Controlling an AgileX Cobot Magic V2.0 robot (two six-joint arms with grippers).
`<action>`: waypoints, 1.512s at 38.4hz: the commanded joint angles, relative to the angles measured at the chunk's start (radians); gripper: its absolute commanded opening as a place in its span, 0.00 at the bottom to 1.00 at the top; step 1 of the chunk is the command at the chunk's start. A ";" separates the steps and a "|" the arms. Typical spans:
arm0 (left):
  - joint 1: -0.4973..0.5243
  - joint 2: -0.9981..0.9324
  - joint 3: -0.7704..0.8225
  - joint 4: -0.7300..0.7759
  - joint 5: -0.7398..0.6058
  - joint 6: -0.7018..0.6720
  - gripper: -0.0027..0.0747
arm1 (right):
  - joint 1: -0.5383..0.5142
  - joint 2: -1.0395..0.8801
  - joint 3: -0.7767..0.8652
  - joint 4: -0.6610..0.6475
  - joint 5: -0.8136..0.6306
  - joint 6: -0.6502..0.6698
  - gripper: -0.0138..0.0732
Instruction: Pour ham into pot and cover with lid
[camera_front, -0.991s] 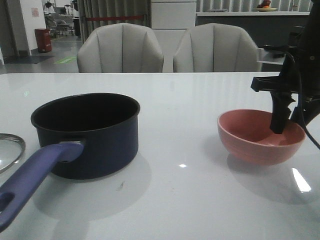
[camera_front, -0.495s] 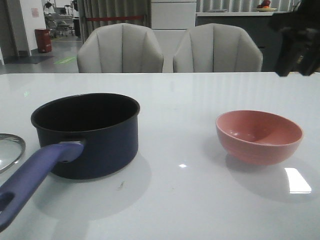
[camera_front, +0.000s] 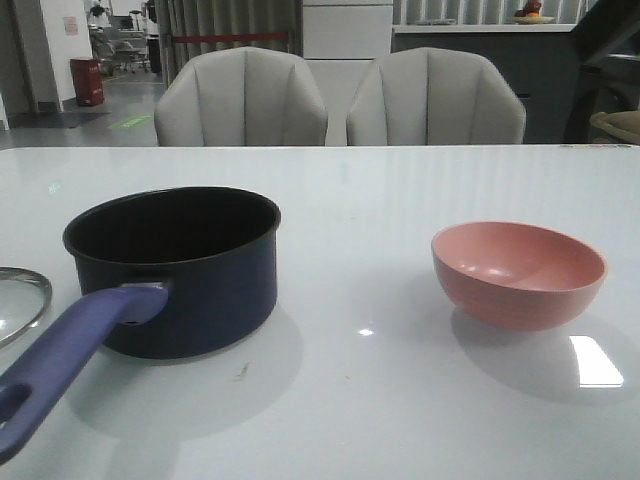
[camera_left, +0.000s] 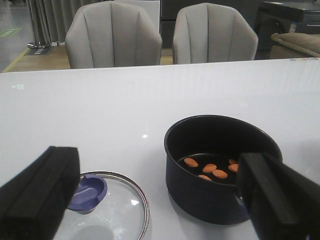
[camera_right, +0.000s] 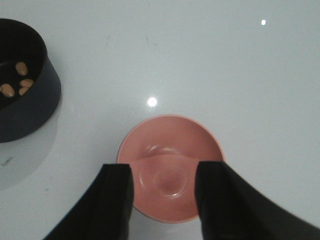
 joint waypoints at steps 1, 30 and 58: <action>-0.008 0.008 -0.036 -0.005 -0.079 0.003 0.90 | 0.025 -0.142 0.067 0.011 -0.161 -0.013 0.63; -0.008 0.008 -0.036 -0.005 -0.079 0.003 0.90 | 0.160 -0.764 0.652 0.024 -0.525 0.003 0.55; 0.195 0.232 -0.319 -0.055 0.212 -0.077 0.90 | 0.160 -0.764 0.652 0.026 -0.511 0.003 0.35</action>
